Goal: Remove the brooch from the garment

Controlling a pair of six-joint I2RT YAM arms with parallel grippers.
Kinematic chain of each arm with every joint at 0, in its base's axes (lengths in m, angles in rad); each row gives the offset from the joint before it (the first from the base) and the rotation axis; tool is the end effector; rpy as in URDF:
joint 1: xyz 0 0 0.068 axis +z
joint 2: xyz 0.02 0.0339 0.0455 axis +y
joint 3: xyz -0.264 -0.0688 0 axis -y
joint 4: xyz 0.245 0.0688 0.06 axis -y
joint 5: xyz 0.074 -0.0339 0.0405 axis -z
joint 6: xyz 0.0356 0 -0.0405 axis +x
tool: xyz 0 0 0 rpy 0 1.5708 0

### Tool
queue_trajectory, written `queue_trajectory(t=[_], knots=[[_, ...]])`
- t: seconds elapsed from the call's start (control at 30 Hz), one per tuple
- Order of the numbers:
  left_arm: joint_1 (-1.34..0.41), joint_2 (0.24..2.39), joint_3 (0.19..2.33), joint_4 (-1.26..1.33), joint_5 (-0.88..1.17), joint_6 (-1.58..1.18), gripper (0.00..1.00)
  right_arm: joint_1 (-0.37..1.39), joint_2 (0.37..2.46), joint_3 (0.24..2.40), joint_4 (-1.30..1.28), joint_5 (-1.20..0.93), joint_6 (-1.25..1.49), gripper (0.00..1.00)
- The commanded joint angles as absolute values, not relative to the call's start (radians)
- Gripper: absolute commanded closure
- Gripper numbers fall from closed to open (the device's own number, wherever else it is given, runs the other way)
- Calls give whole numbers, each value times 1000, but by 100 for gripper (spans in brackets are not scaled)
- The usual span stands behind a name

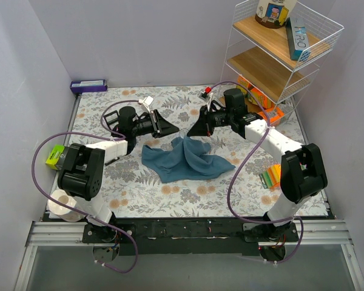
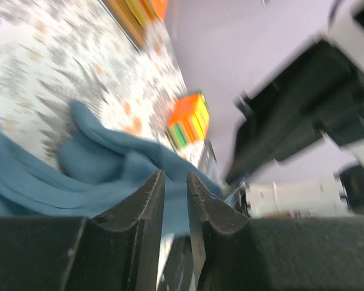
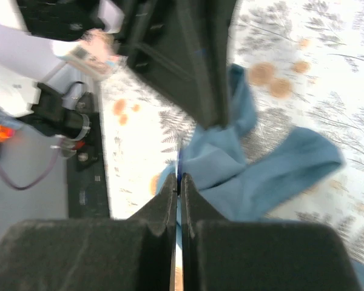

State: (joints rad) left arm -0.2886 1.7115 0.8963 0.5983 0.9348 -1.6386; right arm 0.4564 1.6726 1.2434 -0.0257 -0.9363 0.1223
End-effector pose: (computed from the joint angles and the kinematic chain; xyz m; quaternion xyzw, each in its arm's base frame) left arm 0.3385 -0.1304 0.2172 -0.2145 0.7197 -0.6597 0.0306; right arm 0.3285 0.1932 0.2870 -0.3615 0.7068 0.5017 0.3436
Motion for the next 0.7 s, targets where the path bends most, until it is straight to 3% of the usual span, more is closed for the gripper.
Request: queue_trajectory(t=[0.0, 0.17, 0.33, 0.67], knots=[[-245, 1726, 900, 584, 795, -1618, 78, 509, 1592, 1246, 34, -1091, 156, 99], [-244, 1727, 844, 841, 899, -1680, 53, 502, 1598, 1244, 58, -1066, 173, 99], [-242, 1713, 792, 942, 1002, -1712, 47, 494, 1605, 1253, 95, -1036, 209, 99], [-241, 1673, 755, 1025, 1002, -1789, 35, 462, 1603, 1258, 86, -914, 247, 99]])
